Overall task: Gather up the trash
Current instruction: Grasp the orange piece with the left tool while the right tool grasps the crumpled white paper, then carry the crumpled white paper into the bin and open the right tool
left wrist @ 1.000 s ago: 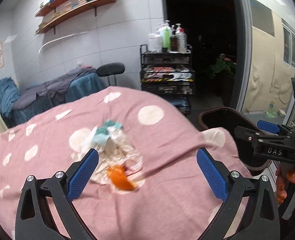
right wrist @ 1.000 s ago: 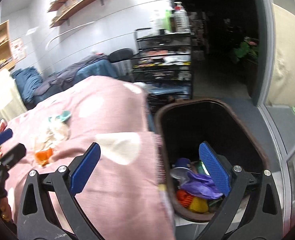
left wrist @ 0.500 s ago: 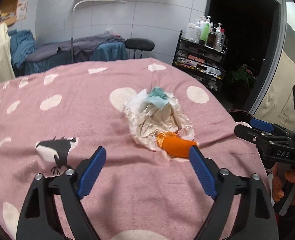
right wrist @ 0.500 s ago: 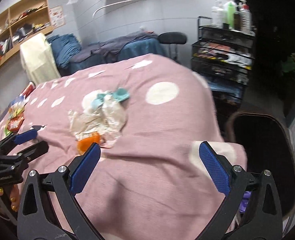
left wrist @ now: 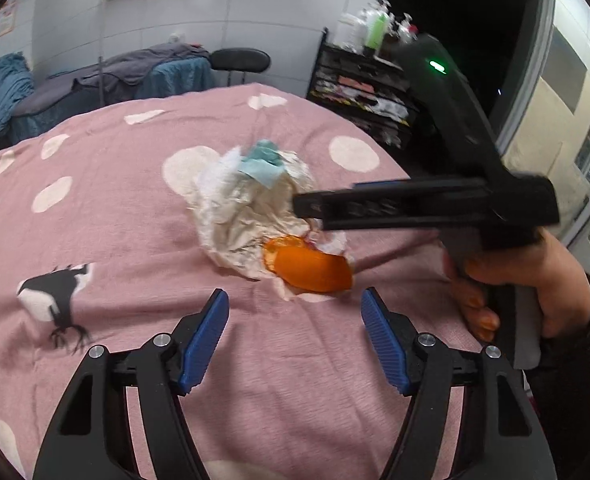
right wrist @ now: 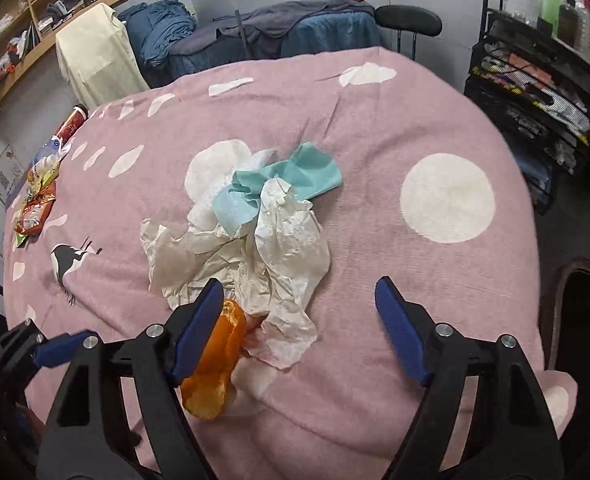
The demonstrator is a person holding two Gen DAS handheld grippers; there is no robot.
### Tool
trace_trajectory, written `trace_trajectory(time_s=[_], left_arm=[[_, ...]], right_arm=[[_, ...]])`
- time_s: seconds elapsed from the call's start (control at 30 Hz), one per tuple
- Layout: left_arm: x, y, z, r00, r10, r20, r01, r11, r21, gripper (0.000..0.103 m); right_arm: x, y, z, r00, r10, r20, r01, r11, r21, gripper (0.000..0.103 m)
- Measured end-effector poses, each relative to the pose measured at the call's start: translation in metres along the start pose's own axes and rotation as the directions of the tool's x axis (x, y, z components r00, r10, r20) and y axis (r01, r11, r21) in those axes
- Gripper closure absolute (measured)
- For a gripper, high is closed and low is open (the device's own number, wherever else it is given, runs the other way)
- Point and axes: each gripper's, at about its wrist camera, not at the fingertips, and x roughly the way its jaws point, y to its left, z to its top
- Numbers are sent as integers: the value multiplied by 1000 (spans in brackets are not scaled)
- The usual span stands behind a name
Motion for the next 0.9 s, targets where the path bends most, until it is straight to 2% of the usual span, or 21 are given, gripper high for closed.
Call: trace_trajectory(time_s=[0.1, 0.17, 0.2, 0.23, 0.27, 0.3, 0.37, 0.4, 0.47, 0.53, 0.7, 0.9], left_arm=[[14, -8, 7, 1000, -6, -30, 6, 1000, 20, 35], [26, -7, 14, 998, 1, -58, 0, 1000, 8, 35], [31, -7, 17, 997, -2, -71, 2, 1000, 1, 36], [38, -6, 20, 996, 0, -86, 0, 1000, -2, 45], [44, -5, 22, 994, 7, -108, -8, 1000, -2, 60], [49, -4, 22, 992, 11, -126, -12, 1000, -4, 67], [48, 1, 21, 992, 16, -125, -19, 999, -27, 71], [44, 3, 20, 993, 14, -113, -18, 999, -36, 73], [31, 7, 17, 998, 20, -66, -23, 999, -44, 85], [18, 9, 14, 999, 31, -30, -32, 999, -44, 92], [-8, 13, 2, 999, 37, 22, -36, 997, -68, 93], [-33, 14, -5, 996, 23, 81, -16, 996, -88, 94]], right_arm=[[14, -10, 3, 998, 53, -38, -50, 996, 70, 47], [17, -17, 2, 996, 75, -36, -71, 991, 116, 63], [17, -21, 0, 996, 86, -29, -82, 987, 137, 67], [18, -22, 0, 995, 96, -24, -91, 985, 144, 76], [16, -23, -1, 994, 110, -13, -107, 983, 150, 85], [14, -22, -2, 993, 117, -1, -115, 982, 148, 86], [11, -20, -3, 994, 106, 16, -107, 984, 140, 90], [9, -19, -3, 995, 101, 26, -104, 985, 137, 91], [2, -19, -5, 994, 98, 53, -104, 986, 132, 93], [-6, -18, -8, 993, 87, 82, -97, 987, 127, 94], [-29, -14, -16, 987, 59, 148, -73, 993, 97, 95], [-68, -19, -34, 970, 2, 243, -27, 994, 101, 95]])
